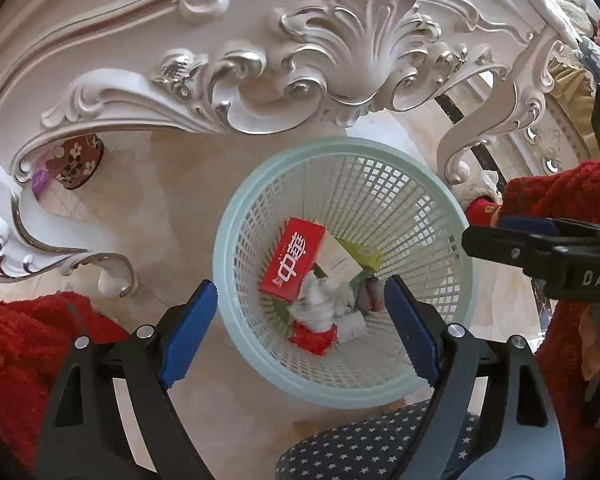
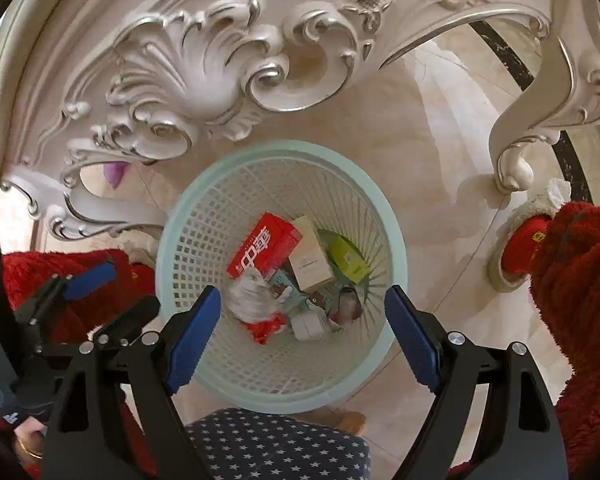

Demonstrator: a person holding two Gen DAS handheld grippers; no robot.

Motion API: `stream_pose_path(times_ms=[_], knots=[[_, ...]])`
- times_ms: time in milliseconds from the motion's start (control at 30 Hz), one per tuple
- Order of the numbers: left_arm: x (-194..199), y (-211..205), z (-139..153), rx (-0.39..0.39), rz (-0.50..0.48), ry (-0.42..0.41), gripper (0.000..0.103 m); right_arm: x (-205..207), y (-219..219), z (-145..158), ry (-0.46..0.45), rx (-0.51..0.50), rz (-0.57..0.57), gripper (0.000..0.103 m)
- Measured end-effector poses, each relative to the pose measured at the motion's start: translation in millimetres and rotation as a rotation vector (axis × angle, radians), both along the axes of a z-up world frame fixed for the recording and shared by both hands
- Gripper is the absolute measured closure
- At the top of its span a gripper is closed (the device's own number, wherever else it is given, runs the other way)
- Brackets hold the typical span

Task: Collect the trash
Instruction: 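Move both open grippers back to the table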

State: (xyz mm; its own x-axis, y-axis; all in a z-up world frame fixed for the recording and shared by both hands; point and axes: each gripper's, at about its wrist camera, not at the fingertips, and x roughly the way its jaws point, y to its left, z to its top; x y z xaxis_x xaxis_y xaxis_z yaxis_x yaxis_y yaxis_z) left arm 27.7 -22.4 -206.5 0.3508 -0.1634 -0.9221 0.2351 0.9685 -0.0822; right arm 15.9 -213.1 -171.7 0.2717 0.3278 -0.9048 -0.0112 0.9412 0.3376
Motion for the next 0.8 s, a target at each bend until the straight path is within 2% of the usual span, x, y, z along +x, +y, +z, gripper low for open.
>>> stream_pose_path(times_ms=[133,267,433,500,567,667,800], knots=[[-3,6,14,-0.023,-0.001,-0.057,0.02,-4,0,9,-0.041,0.021,-0.005,0.023],[-8,15,33,-0.058,0.006,-0.106,0.02,-10,-5,31,-0.121,0.075,-0.011,0.023],[-12,41,76,-0.189,0.051,-0.127,0.02,-18,-18,81,-0.216,0.163,-0.025,0.023],[-11,45,98,-0.208,0.047,-0.152,0.02,-16,-22,107,-0.276,0.183,-0.018,0.023],[-5,49,125,-0.222,0.05,-0.182,0.02,-10,-27,141,-0.372,0.166,-0.017,0.023],[13,56,162,-0.249,0.052,-0.221,0.02,11,-30,176,-0.459,0.142,-0.023,0.023],[50,64,201,-0.177,0.086,-0.322,0.02,47,-25,205,-0.553,0.048,-0.018,0.023]])
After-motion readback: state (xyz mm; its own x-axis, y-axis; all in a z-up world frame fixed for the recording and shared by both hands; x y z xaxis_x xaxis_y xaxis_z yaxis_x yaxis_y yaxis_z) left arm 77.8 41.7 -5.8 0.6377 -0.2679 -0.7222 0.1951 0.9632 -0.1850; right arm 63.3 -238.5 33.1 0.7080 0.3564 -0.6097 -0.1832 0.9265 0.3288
